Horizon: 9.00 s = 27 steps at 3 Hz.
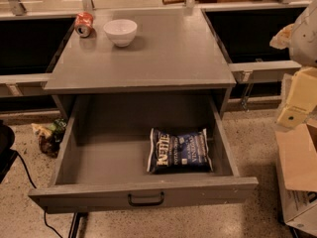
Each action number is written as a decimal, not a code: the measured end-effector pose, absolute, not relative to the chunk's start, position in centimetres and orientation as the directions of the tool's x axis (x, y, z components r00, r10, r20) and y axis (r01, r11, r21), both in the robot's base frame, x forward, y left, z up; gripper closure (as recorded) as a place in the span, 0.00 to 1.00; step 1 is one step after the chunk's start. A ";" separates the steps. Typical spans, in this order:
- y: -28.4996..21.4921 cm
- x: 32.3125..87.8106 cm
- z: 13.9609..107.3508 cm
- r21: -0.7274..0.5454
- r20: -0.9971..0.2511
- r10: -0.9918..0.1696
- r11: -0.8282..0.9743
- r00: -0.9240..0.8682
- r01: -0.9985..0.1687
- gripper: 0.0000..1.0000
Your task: Pick blue chip bag from top drawer and place on counter
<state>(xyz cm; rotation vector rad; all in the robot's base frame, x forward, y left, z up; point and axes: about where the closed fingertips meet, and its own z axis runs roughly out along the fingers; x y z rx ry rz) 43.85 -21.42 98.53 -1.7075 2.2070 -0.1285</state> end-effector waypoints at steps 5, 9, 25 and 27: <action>-16.9 46.7 90.5 -0.287 -0.289 -0.951 0.192 -0.107 -0.938 0.00; -9.4 52.2 73.6 -0.186 -0.397 -0.917 0.052 0.027 -0.981 0.00; -13.1 62.5 94.7 -0.656 -0.264 -0.936 -0.003 0.233 -0.755 1.00; -13.1 63.9 95.2 -0.675 -0.269 -0.937 0.017 0.224 -0.738 1.00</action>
Offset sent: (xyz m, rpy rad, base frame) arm 0.0205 0.0318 -0.0596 0.0514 -0.0397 0.0858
